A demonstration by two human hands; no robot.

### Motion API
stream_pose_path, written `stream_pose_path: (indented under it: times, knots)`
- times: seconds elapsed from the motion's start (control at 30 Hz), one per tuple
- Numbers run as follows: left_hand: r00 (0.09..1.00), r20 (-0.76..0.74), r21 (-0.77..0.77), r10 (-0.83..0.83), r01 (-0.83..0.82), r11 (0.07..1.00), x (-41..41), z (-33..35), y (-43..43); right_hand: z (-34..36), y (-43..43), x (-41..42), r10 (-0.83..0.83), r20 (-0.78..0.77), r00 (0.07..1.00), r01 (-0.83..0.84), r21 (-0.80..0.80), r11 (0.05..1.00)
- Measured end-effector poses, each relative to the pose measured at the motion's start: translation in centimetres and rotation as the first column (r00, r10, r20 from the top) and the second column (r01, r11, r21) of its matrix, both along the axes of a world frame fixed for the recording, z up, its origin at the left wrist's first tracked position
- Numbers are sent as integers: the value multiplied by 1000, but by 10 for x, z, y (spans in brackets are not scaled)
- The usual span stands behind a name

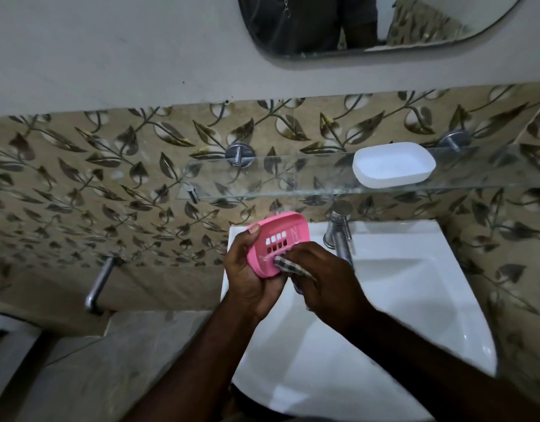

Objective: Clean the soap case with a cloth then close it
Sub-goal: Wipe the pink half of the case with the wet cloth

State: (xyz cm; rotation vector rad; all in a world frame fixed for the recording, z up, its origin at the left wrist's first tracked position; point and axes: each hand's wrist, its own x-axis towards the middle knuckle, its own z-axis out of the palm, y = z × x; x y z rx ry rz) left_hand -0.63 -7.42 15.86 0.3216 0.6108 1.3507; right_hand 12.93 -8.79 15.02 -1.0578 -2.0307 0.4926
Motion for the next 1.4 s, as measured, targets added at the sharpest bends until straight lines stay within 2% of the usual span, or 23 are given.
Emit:
stream_pose_path:
  times: [0.13,0.23,0.33,0.43,0.6,0.73,0.83,0.93,1.03,1.13,1.23,1.3,1.4]
  knots:
    - [998,-61,-2,13,-13,1000,3,5,11,9,-8,-19,-5,-127,992,2,-20,1000]
    - [997,-64,-16,35,-36,999,4,6,15,6,4,-10,27,10,1000,-26,-14,1000]
    - [999,-39,-39,1,-3,999,7,9,18,-3,20,8,-61,118,991,66,-43,997]
    - [997,-73,-70,-25,20,997,8,11,20,-4,20,8,-137,113,984,144,-53,988]
    - [998,-57,-74,-16,12,997,8,15,20,11,2,-16,-113,18,993,112,37,993]
    - [997,-64,-51,-34,30,998,13,13,18,7,5,-2,-57,110,992,50,65,997]
    - [999,-31,-42,-23,22,999,17,10,21,-1,19,15,-114,163,980,109,39,993]
    - [999,-32,-38,-3,2,999,20,10,22,4,16,8,-148,104,983,150,-10,989]
    - [996,-87,-32,-24,21,999,22,13,21,14,3,-1,-68,31,997,68,-14,998]
    - [995,-99,-33,-18,15,999,24,10,21,7,10,13,-47,97,994,50,-31,998]
    - [994,-105,-63,-26,20,998,27,9,21,-1,21,28,-139,164,977,152,-71,986]
    - [994,-103,-62,-21,14,998,29,10,21,2,18,24,-160,120,980,169,-70,983]
    - [991,-133,-50,-24,17,999,30,13,22,14,3,8,-89,-4,996,89,-54,995]
